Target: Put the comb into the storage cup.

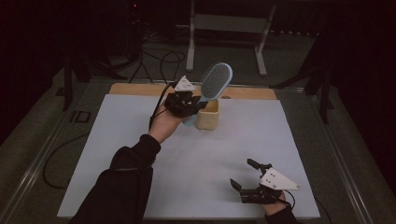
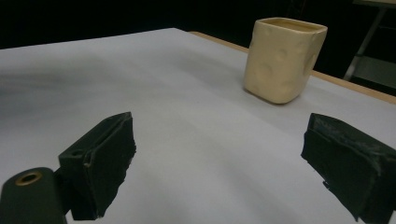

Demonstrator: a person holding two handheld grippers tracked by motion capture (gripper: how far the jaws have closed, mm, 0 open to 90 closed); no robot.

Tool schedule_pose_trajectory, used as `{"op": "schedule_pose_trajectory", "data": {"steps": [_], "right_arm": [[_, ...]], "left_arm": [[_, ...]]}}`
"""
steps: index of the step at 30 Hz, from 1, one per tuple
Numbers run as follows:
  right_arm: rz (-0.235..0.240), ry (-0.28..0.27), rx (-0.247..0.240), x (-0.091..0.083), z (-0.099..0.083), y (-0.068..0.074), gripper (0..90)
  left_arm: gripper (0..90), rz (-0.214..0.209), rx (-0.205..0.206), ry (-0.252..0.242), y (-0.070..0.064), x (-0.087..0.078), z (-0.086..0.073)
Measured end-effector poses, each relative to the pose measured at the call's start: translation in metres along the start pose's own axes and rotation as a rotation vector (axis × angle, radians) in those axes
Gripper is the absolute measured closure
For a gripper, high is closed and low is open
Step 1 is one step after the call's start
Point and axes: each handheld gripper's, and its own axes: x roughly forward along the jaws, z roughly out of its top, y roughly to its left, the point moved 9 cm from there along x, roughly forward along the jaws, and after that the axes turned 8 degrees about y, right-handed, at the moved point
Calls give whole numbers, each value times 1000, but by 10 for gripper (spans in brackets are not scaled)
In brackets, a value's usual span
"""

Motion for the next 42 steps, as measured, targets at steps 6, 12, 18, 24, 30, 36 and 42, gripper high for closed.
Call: {"op": "schedule_pose_trajectory", "data": {"steps": [6,12,18,24,30,36,42], "right_arm": [[5,-4,4,0,0,0,88],[9,-6,8,-1,1,1,88],[9,-10,10,-1,2,0,88],[13,-12,12,-1,2,0,88],[18,-17,11,-1,2,1,89],[20,-14,15,-1,2,1,89],[24,-17,18,-1,1,0,89]], "left_arm": [[699,8,-17,-36,1,8,11],[698,17,-39,-77,5,19,19],[699,61,-74,-122,14,26,25],[698,68,-82,-155,19,32,32],[698,49,-92,-197,23,36,42],[698,41,-102,-241,26,44,48],[698,85,-142,-271,35,51,50]]}}
